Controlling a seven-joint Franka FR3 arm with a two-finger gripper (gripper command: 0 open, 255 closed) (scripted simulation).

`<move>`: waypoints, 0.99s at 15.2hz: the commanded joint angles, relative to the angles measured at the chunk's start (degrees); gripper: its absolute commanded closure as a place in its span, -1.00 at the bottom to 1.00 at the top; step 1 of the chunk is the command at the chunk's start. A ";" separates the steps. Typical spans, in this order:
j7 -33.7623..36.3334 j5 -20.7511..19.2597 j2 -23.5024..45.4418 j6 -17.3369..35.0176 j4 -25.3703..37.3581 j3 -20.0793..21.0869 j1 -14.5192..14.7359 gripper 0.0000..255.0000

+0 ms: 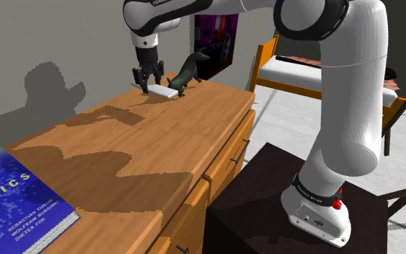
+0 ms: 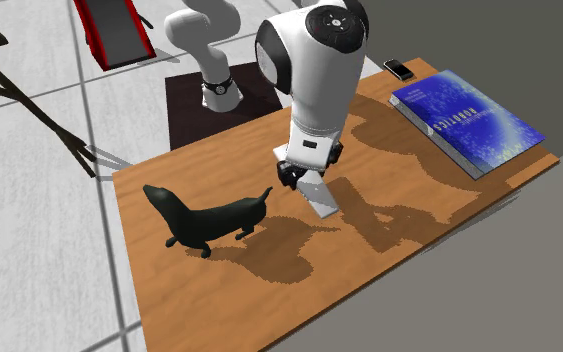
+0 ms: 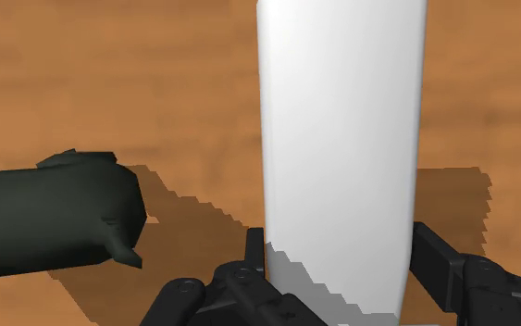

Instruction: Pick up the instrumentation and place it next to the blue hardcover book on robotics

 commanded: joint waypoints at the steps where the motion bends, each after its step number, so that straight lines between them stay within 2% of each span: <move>1: 0.04 0.02 -0.18 -1.53 1.35 0.04 0.07 1.00; 2: 0.04 0.02 -0.19 -1.61 1.42 0.04 0.07 1.00; 8: 6.20 0.13 -7.71 1.70 -9.47 2.22 3.80 1.00; 15: 14.00 0.52 -13.96 3.90 -17.98 5.47 8.29 1.00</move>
